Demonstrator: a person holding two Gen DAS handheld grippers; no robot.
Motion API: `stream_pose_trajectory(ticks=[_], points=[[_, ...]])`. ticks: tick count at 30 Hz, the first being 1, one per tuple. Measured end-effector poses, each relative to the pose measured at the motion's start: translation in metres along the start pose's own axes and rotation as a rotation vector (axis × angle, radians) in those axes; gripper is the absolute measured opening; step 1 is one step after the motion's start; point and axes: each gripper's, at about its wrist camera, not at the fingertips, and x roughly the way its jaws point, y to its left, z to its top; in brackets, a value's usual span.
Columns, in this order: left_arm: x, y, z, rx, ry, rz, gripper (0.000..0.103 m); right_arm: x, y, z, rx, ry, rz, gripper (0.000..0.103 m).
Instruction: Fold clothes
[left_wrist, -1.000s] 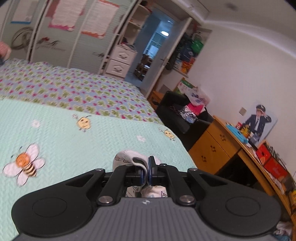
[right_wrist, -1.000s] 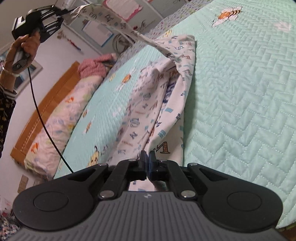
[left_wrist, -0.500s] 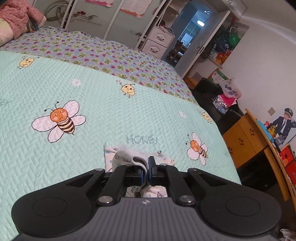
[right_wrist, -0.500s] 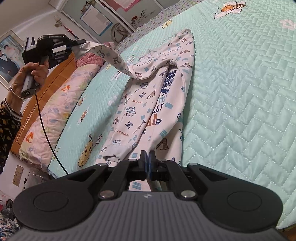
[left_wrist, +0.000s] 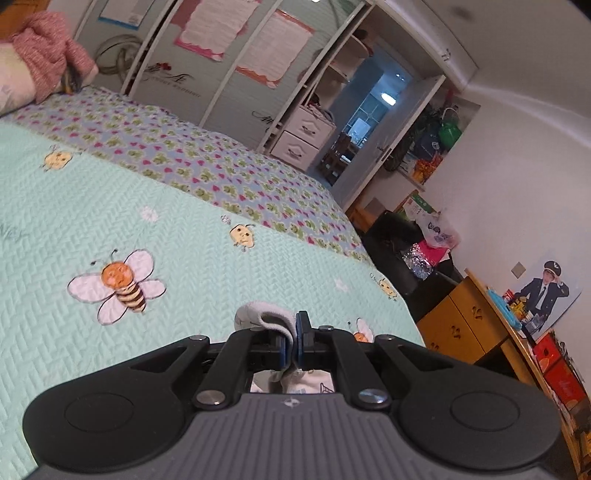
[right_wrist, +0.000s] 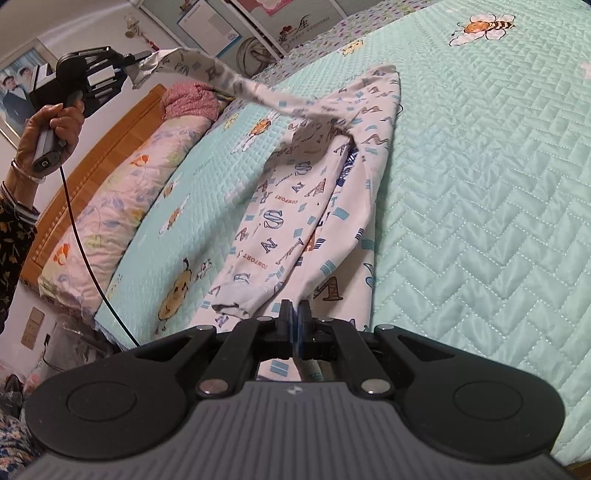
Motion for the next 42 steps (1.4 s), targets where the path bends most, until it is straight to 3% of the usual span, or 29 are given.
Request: stream_pose_trajectory(ticks=[5, 10, 18, 21, 23, 25, 27, 30, 33, 39, 42], points=[[0.016, 0.019, -0.023, -0.055, 0.086, 0.005, 0.004, -0.001, -0.001, 0.0, -0.012, 0.014, -0.008, 0.003], [0.023, 0.026, -0.039, -0.064, 0.111, -0.027, 0.004, 0.003, 0.002, 0.0, -0.021, 0.014, -0.015, 0.003], [0.03, 0.024, -0.042, -0.023, 0.129, -0.015, 0.004, 0.012, 0.008, 0.007, -0.046, 0.032, 0.013, 0.004], [0.033, 0.013, -0.038, -0.008, 0.129, -0.032, 0.004, 0.02, 0.01, 0.004, -0.087, 0.078, -0.011, 0.013], [0.037, 0.002, -0.034, 0.003, 0.135, -0.056, 0.004, 0.02, 0.009, 0.0, -0.092, 0.08, -0.022, 0.028], [0.043, -0.018, -0.027, 0.029, 0.139, -0.089, 0.004, 0.012, 0.002, -0.002, -0.044, 0.047, 0.007, 0.045], [0.05, -0.041, -0.021, 0.064, 0.144, -0.122, 0.004, 0.0, -0.01, -0.004, 0.035, -0.009, 0.04, 0.051], [0.06, -0.076, -0.013, 0.11, 0.141, -0.167, 0.004, -0.019, -0.032, -0.007, 0.153, -0.094, 0.062, 0.051], [0.063, -0.106, -0.007, 0.16, 0.12, -0.195, 0.004, -0.033, -0.049, -0.011, 0.226, -0.15, 0.027, 0.051], [0.036, -0.095, -0.027, 0.12, 0.126, -0.232, 0.004, -0.048, -0.068, 0.0, 0.279, -0.263, -0.032, 0.051], [0.023, -0.068, -0.058, 0.01, 0.183, -0.334, 0.004, -0.041, -0.064, 0.04, 0.177, -0.308, -0.067, 0.051]])
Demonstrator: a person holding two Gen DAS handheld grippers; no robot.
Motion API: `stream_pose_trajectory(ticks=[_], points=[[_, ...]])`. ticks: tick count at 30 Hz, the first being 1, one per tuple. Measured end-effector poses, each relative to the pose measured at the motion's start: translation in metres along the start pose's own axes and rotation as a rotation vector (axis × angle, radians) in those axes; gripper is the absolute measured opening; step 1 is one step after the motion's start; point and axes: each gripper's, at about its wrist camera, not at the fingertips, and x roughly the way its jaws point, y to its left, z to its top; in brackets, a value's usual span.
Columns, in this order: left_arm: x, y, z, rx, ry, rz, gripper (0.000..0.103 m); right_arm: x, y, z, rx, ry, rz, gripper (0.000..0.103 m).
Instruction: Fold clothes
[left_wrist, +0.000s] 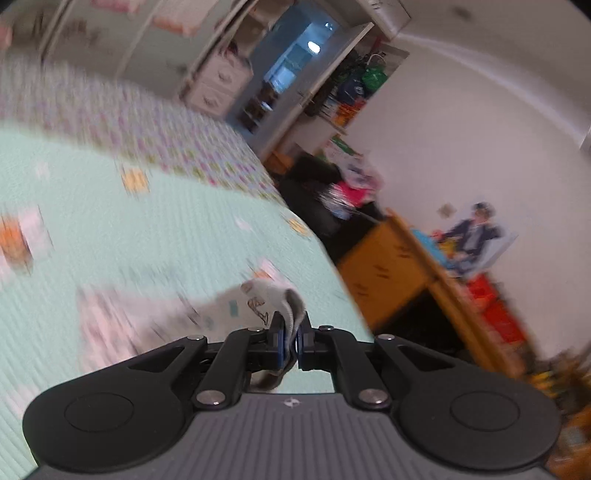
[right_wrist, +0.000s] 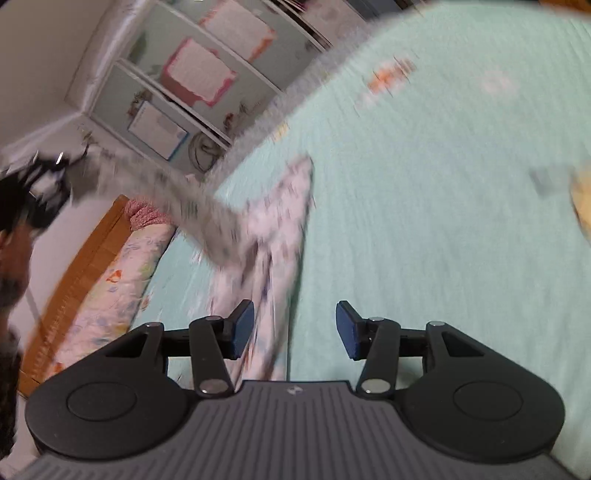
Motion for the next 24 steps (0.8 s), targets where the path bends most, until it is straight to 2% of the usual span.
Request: stream_pose_trajectory(ticks=[2, 4, 6, 10, 14, 17, 20, 21, 22, 23, 24], points=[[-0.003, 0.015, -0.026, -0.044, 0.021, -0.054, 0.004, 0.026, 0.018, 0.026, -0.089, -0.015, 0.007, 0.05], [-0.001, 0.029, -0.051, -0.086, 0.027, -0.112, 0.004, 0.059, 0.042, 0.053, -0.177, -0.02, 0.031, 0.04], [0.005, 0.034, -0.075, -0.091, 0.022, -0.164, 0.004, 0.103, 0.069, 0.078, -0.268, 0.002, 0.039, 0.036], [0.028, 0.035, -0.105, -0.108, 0.066, -0.312, 0.004, 0.202, 0.12, 0.113, -0.429, 0.112, 0.008, 0.024], [0.041, 0.043, -0.122, -0.131, 0.096, -0.419, 0.004, 0.282, 0.156, 0.127, -0.559, 0.236, -0.02, 0.023], [0.045, 0.057, -0.128, -0.152, 0.114, -0.432, 0.004, 0.328, 0.175, 0.128, -0.634, 0.343, -0.021, 0.022], [0.04, 0.071, -0.132, -0.182, 0.11, -0.427, 0.004, 0.361, 0.175, 0.118, -0.673, 0.445, -0.033, 0.022], [0.037, 0.075, -0.133, -0.191, 0.105, -0.423, 0.004, 0.368, 0.169, 0.114, -0.69, 0.488, -0.063, 0.02], [0.035, 0.078, -0.134, -0.195, 0.102, -0.418, 0.004, 0.373, 0.163, 0.109, -0.731, 0.502, -0.143, 0.014], [0.033, 0.08, -0.135, -0.195, 0.099, -0.411, 0.004, 0.378, 0.157, 0.106, -0.767, 0.507, -0.217, 0.014], [0.032, 0.08, -0.134, -0.193, 0.097, -0.404, 0.004, 0.377, 0.152, 0.108, -0.769, 0.486, -0.243, 0.014]])
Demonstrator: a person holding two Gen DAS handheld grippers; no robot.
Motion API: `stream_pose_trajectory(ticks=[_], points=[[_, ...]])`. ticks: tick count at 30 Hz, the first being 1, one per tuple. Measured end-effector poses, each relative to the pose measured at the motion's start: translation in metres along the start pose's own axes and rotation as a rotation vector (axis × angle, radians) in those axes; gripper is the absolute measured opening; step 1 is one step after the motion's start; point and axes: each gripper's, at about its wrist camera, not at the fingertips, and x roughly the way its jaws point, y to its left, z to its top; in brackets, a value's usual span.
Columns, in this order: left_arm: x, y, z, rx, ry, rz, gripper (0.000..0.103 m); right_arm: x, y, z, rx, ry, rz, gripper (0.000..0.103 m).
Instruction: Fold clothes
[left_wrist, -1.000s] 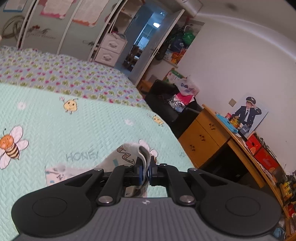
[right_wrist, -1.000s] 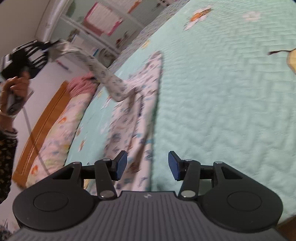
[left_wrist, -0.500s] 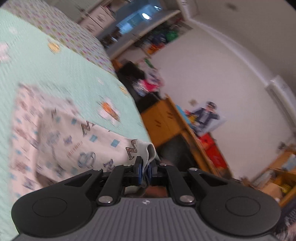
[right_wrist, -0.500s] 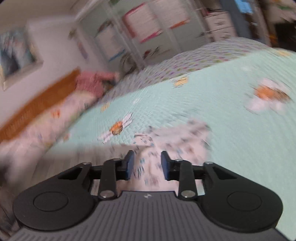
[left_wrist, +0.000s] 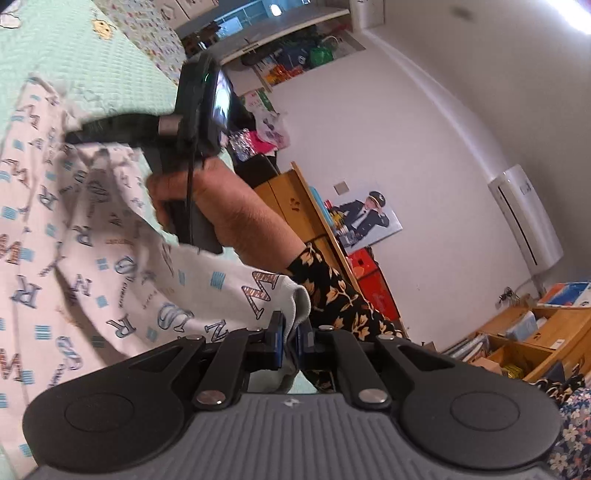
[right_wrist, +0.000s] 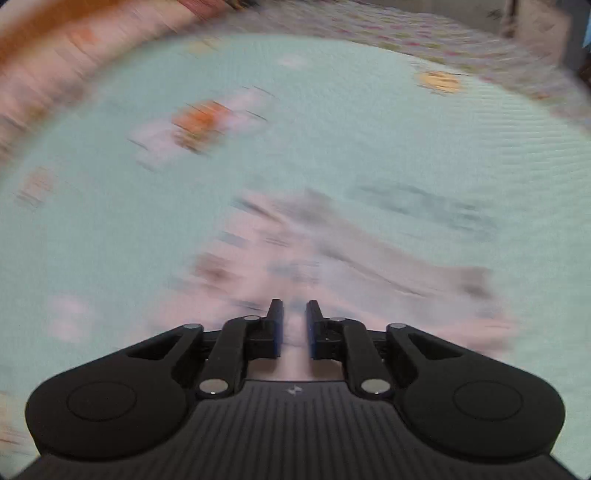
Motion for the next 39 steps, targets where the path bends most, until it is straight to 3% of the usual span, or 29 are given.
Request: stream_pose_trajectory(ticks=[5, 7, 9, 11, 14, 16, 20, 23, 26, 27, 31, 34, 39], points=[[-0.008, 0.0, 0.002, -0.02, -0.017, -0.007, 0.004, -0.025, -0.014, -0.002, 0.169, -0.157, 0.155, 0.014], [-0.008, 0.001, 0.003, -0.03, -0.023, -0.001, 0.004, -0.018, -0.013, 0.002, 0.193, -0.134, 0.195, 0.014], [-0.007, 0.001, 0.002, -0.039, -0.024, 0.006, 0.004, 0.002, -0.009, 0.003, 0.182, -0.071, 0.18, 0.014], [-0.008, 0.002, 0.002, -0.045, -0.022, 0.018, 0.004, 0.023, -0.006, 0.002, 0.154, -0.013, 0.14, 0.006], [-0.009, 0.004, 0.002, -0.057, -0.019, 0.032, 0.004, 0.013, -0.001, 0.004, 0.125, -0.07, 0.047, 0.0], [-0.01, 0.005, 0.002, -0.061, -0.02, 0.035, 0.004, 0.007, -0.001, 0.003, 0.135, -0.093, -0.006, 0.004], [-0.011, 0.01, 0.003, -0.074, -0.028, 0.032, 0.004, 0.001, -0.015, 0.005, 0.243, -0.158, 0.163, 0.004], [-0.011, 0.006, 0.004, -0.069, -0.036, 0.042, 0.004, 0.033, -0.013, 0.006, 0.225, -0.02, 0.165, 0.0], [-0.014, 0.001, 0.005, -0.054, -0.045, 0.051, 0.004, 0.028, -0.021, 0.006, 0.29, -0.078, 0.194, 0.004], [-0.016, -0.001, 0.006, -0.048, -0.049, 0.056, 0.004, 0.016, -0.026, 0.003, 0.323, -0.133, 0.221, 0.005], [-0.025, -0.003, 0.012, -0.047, -0.083, 0.072, 0.004, -0.039, -0.059, -0.029, 0.508, -0.323, 0.28, 0.007], [-0.033, -0.008, 0.022, -0.036, -0.119, 0.095, 0.004, -0.078, -0.084, -0.072, 0.603, -0.409, 0.222, 0.007], [-0.052, -0.014, 0.038, -0.03, -0.202, 0.155, 0.004, -0.111, -0.104, -0.16, 0.757, -0.436, 0.18, 0.009]])
